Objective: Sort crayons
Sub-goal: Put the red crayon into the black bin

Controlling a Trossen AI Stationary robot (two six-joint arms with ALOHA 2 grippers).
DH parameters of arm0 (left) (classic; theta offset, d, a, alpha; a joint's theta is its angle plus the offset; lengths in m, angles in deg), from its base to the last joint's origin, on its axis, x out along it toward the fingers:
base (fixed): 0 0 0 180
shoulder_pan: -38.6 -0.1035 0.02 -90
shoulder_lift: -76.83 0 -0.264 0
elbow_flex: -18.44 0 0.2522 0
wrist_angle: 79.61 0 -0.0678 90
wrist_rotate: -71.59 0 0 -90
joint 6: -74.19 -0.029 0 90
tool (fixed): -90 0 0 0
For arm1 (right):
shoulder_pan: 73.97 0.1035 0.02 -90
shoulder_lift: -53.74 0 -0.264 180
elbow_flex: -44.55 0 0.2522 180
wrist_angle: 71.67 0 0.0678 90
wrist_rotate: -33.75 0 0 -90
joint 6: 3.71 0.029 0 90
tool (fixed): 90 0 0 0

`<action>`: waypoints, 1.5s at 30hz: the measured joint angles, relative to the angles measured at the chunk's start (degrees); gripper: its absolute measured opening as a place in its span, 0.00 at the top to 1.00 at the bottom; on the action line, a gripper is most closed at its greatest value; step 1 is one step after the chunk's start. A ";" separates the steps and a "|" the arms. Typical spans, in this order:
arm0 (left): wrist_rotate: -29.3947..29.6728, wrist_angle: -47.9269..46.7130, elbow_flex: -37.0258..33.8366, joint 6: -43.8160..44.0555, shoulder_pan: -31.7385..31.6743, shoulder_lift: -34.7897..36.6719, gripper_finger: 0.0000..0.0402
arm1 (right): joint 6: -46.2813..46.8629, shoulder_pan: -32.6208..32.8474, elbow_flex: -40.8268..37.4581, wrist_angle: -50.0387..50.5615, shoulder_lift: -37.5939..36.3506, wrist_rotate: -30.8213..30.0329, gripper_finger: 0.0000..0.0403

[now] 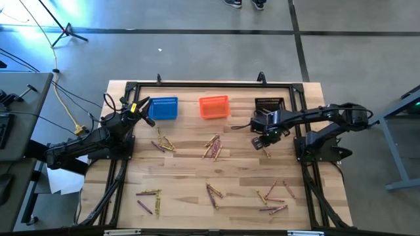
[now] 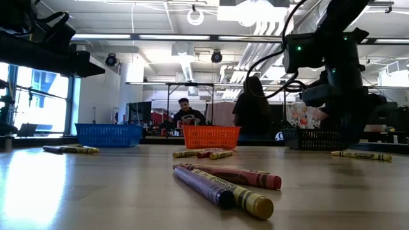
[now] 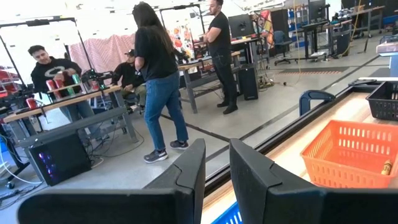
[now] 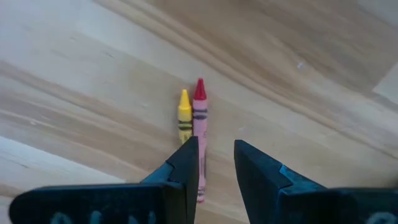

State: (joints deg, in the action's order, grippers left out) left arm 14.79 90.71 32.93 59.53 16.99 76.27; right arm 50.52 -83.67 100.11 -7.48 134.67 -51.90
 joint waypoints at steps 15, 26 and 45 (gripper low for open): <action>-0.01 0.00 0.00 0.03 0.02 0.01 0.85 | 5.17 0.00 0.00 -1.43 0.00 -1.89 0.79; 0.00 0.00 0.00 0.04 0.00 0.01 0.85 | 5.18 0.37 0.01 -1.42 0.00 -2.28 0.79; -0.01 0.00 -0.02 0.02 0.00 0.00 0.85 | 6.13 2.55 0.00 -0.71 0.02 -2.37 0.79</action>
State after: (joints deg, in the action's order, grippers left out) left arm 14.78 90.71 32.91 59.55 16.99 76.27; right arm 56.66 -81.11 100.11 -8.19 134.69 -54.27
